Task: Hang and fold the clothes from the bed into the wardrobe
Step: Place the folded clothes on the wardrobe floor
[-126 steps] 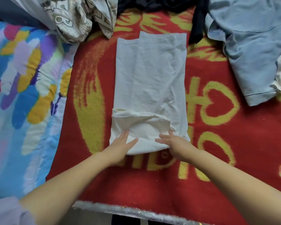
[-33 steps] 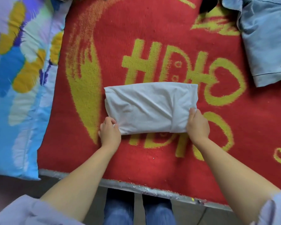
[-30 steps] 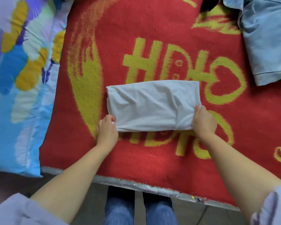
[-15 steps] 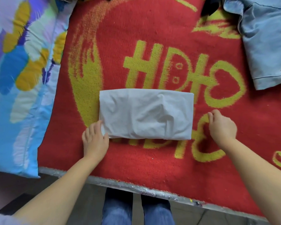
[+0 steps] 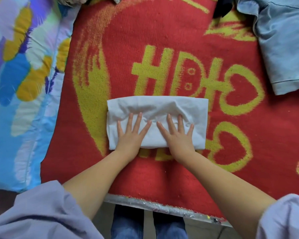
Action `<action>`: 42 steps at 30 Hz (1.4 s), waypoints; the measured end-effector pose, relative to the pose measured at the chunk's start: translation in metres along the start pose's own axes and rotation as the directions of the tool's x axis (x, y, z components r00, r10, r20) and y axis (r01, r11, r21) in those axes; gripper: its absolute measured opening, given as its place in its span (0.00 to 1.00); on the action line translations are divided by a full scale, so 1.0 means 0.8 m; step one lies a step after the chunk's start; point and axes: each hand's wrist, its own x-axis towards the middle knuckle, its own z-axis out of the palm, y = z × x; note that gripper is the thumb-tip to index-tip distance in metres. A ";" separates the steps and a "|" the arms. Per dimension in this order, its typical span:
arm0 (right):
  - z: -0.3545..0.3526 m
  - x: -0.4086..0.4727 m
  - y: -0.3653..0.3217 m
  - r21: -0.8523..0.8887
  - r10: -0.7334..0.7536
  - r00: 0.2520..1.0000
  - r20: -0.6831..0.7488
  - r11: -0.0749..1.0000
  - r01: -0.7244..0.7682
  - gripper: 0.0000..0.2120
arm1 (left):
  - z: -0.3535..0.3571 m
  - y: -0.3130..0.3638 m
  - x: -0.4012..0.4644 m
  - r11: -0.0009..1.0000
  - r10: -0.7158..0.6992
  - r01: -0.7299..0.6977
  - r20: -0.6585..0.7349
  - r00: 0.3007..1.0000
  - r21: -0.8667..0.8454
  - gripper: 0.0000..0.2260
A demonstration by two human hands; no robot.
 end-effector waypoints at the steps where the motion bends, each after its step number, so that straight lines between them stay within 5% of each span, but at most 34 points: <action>1: -0.007 -0.001 0.001 -0.004 -0.002 0.999 0.035 1.000 0.002 0.36 | -0.009 0.000 -0.002 1.000 -0.005 0.006 0.046 0.999 -0.026 0.39; 5: -0.070 -0.007 0.008 0.023 -0.021 0.985 0.170 1.000 0.017 0.32 | -0.068 -0.002 -0.013 0.995 -0.008 0.026 0.194 0.981 -0.091 0.35; 10: -0.182 -0.028 0.005 0.007 -0.044 0.989 0.138 0.999 0.043 0.35 | -0.187 -0.021 -0.034 0.997 0.013 0.003 0.198 0.980 -0.081 0.35; 15: -0.282 -0.067 -0.029 -0.062 -0.114 0.992 0.057 0.991 0.118 0.37 | -0.276 -0.049 -0.090 0.999 -0.034 0.037 0.096 0.995 -0.025 0.33; 22: -0.343 -0.121 -0.124 -0.198 -0.385 0.919 -0.080 0.910 0.364 0.31 | -0.305 -0.083 -0.244 0.941 -0.337 0.332 -0.078 0.938 -0.070 0.33; 27: -0.335 -0.195 -0.231 -0.395 -0.622 0.783 -0.004 0.721 0.570 0.31 | -0.258 -0.073 -0.403 0.806 -0.583 0.559 -0.096 0.807 -0.196 0.31; 32: -0.286 -0.290 -0.351 -0.497 -0.817 0.564 0.124 0.441 0.748 0.30 | -0.175 -0.057 -0.568 0.578 -0.786 0.742 0.014 0.619 -0.339 0.31; 37: -0.215 -0.404 -0.463 -0.567 -0.874 0.379 0.303 0.154 0.809 0.34 | -0.093 -0.017 -0.725 0.302 -0.905 0.858 0.158 0.395 -0.415 0.32; 42: -0.118 -0.519 -0.546 -0.564 -0.832 0.288 0.475 -0.036 0.825 0.41 | 0.007 0.037 -0.860 0.094 -0.936 0.886 0.262 0.234 -0.455 0.33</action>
